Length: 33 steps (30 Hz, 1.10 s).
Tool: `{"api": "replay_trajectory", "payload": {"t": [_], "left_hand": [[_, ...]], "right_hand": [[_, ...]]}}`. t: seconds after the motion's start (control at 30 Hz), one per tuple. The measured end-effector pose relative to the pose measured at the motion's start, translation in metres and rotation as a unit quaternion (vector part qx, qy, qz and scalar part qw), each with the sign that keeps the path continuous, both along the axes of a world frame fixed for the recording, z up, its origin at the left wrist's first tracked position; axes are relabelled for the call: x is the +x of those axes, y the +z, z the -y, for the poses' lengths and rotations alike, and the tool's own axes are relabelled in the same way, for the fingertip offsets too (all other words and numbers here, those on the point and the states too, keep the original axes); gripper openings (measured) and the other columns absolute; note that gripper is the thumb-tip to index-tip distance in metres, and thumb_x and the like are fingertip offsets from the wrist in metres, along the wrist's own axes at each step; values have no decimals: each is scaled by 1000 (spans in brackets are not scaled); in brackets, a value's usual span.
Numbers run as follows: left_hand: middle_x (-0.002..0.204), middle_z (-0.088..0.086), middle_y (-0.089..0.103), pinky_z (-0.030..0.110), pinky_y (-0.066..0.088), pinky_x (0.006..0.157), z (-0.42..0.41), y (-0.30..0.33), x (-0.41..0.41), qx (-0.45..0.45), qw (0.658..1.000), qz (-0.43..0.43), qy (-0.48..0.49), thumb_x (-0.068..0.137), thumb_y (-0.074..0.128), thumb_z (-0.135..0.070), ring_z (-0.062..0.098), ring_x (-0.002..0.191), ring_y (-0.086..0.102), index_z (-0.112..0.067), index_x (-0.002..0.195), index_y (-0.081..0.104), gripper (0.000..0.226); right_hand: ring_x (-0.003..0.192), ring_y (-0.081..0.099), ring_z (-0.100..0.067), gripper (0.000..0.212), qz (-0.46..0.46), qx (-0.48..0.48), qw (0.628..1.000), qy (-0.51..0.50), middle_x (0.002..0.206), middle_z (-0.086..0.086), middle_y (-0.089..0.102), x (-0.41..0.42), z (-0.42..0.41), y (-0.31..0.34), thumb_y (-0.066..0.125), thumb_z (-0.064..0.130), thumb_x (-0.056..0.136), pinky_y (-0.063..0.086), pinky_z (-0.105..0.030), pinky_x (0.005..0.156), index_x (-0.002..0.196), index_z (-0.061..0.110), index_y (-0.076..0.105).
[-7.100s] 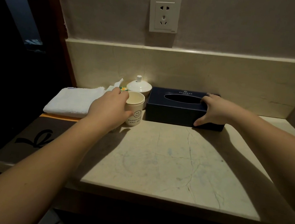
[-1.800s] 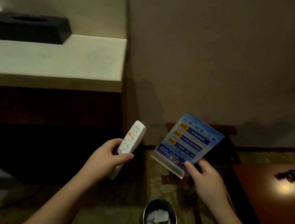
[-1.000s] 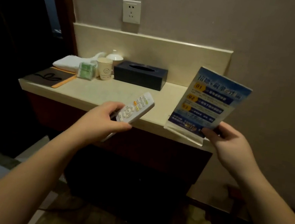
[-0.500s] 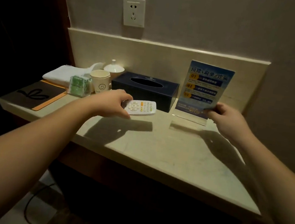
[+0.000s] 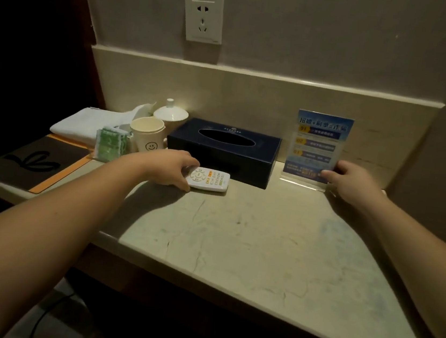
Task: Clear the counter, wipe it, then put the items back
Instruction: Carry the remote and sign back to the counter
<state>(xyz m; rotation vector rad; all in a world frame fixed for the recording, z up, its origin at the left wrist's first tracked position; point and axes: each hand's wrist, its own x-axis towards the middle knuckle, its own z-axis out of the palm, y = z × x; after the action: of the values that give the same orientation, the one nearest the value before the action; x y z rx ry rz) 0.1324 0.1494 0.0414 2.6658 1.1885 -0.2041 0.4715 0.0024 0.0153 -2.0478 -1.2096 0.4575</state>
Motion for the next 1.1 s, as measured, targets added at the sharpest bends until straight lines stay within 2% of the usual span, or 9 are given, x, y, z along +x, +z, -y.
{"api": "replay_trajectory", "payload": {"t": [0.3,0.5,0.67,0.87,1.1], "left_hand": [[137,-4,47,27,41,97,-21,-4,-2,7,999,-14,-39,87,68,-32,15,120,47,-26,144,38,65],[142,-4,41,31,39,104,-19,-10,-5,69,996,2,-62,89,64,-34,15,126,41,-26,144,40,61],[139,-4,43,32,39,103,-16,-15,-9,100,993,28,-62,89,63,-40,14,122,40,-26,140,46,55],[141,-3,43,34,40,102,-13,-24,-6,142,988,34,-51,93,59,-33,18,125,39,-25,140,48,49],[136,-2,43,31,40,101,-11,-27,-4,117,990,77,-6,91,62,-33,16,124,38,-29,140,47,51]], "right_hand": [[96,60,-22,23,15,-8,999,-29,107,-1,65,-8,-28,-2,51,29,97,48,-40,86,117,22,59],[97,59,-21,25,32,8,998,-46,111,-1,65,-5,-40,-5,51,28,97,45,-36,81,119,21,60],[92,59,-20,22,52,20,997,-58,107,-1,66,-3,-46,-9,52,28,97,45,-35,78,115,20,61],[88,57,-19,20,78,27,995,-58,100,2,63,-1,-46,-12,52,29,97,44,-34,76,112,19,61],[87,55,-17,23,76,40,995,-58,106,-1,64,1,-47,-16,51,29,97,42,-32,75,116,18,60]]}}
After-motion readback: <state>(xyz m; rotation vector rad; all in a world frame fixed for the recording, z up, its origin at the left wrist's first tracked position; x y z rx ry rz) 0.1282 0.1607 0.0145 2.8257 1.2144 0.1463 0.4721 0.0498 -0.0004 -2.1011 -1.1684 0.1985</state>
